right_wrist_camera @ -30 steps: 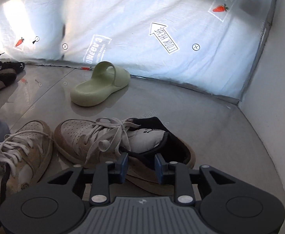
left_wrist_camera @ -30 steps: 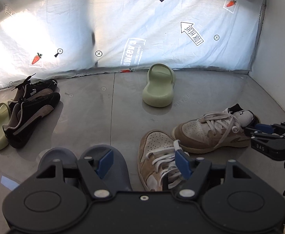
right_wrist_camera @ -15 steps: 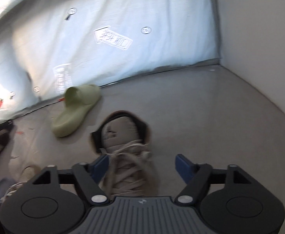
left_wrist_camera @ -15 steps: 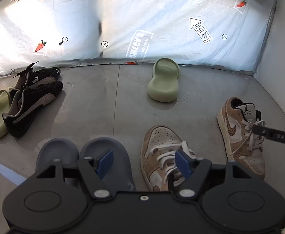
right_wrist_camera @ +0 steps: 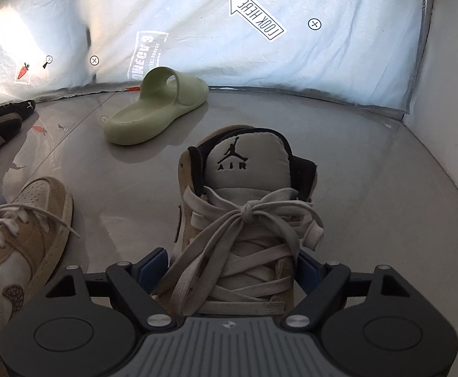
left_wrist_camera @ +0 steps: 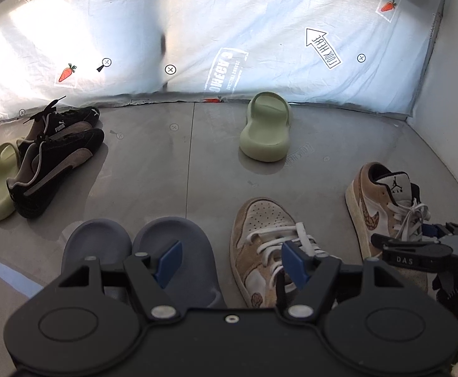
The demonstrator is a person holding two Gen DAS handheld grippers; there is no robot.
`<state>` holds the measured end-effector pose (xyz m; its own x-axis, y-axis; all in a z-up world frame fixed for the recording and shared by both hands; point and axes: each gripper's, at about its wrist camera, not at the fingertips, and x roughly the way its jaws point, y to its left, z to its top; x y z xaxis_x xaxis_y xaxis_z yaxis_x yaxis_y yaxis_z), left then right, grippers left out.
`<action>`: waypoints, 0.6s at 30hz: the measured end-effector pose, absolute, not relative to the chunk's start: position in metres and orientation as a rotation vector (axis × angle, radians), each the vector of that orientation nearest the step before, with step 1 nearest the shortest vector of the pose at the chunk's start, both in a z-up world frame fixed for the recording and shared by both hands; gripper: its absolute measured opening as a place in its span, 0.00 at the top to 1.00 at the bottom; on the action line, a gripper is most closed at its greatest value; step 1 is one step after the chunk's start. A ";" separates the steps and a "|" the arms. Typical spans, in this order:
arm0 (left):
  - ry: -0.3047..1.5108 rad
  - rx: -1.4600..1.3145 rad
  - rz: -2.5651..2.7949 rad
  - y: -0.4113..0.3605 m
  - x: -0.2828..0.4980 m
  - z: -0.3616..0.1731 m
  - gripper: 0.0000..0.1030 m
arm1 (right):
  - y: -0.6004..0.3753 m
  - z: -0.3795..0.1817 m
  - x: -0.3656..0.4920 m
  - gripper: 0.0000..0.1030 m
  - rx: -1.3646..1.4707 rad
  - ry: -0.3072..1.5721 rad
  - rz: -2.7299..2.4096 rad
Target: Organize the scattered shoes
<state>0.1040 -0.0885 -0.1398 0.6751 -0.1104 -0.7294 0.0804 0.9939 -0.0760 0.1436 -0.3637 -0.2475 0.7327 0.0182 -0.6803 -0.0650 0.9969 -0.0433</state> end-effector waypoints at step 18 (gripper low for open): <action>0.808 -0.066 -0.074 -0.053 0.094 -0.129 0.31 | -0.313 -0.183 0.063 0.17 -0.060 0.590 0.244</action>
<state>0.0944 -0.0530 -0.1290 0.6886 -0.0915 -0.7193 0.0411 0.9953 -0.0873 0.0629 -0.3130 -0.1828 0.8030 0.2102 -0.5577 -0.2446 0.9695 0.0134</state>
